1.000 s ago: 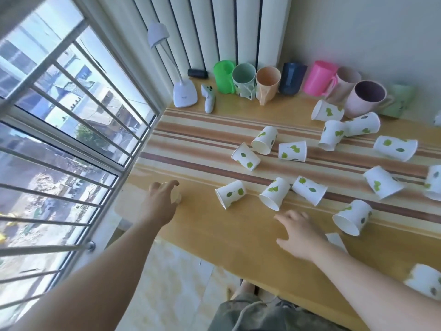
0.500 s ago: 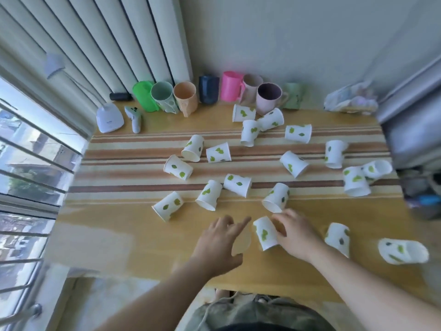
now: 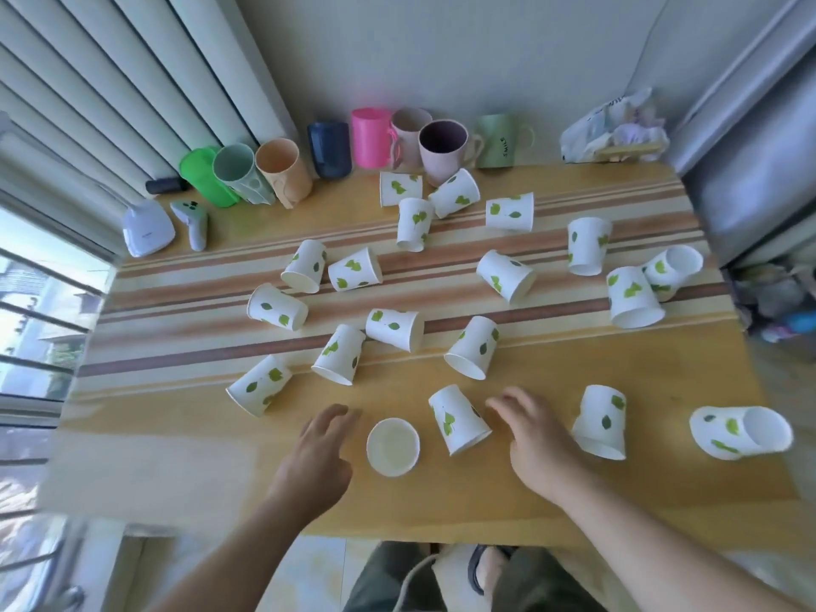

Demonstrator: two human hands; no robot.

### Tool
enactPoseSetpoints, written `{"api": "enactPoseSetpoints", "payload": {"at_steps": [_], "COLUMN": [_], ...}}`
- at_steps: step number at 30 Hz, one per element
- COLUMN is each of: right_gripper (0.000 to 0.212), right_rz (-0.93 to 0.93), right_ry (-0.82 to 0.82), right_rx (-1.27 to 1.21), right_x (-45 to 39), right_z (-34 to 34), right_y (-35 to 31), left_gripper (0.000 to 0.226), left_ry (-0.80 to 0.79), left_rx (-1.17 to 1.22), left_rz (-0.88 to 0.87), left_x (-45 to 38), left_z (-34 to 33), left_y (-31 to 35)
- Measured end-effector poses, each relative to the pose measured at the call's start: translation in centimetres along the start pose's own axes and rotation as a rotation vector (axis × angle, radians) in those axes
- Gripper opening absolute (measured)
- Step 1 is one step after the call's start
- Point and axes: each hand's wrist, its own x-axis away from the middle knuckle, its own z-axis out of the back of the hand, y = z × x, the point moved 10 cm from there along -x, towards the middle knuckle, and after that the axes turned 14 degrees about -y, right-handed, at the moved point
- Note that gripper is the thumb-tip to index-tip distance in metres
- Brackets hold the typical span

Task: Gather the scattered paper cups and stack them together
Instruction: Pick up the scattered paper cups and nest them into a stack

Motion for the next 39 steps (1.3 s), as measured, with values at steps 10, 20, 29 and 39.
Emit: {"api": "enactPoseSetpoints", "payload": {"at_steps": [10, 20, 29, 39], "right_gripper": [0.055, 0.048, 0.088, 0.063], "right_rz": [0.243, 0.215, 0.298, 0.317], "right_ry": [0.644, 0.630, 0.482, 0.765], "right_rx": [0.238, 0.192, -0.259, -0.427], "right_x": [-2.1, -2.2, 1.1, 1.0], "right_z": [-1.1, -1.7, -5.8, -2.6], "right_y": [1.3, 2.0, -4.4, -2.6], "left_gripper": [0.048, 0.037, 0.079, 0.069], "left_ry": [0.436, 0.500, 0.197, 0.314], "left_rx": [-0.124, -0.148, 0.100, 0.442], "left_rz": [-0.116, -0.145, -0.165, -0.336], "left_x": [-2.8, -2.0, -0.3, -2.6], "left_z": [-3.0, -3.3, -4.2, -2.9], "left_y": [-2.0, -1.8, -1.2, 3.7]}}
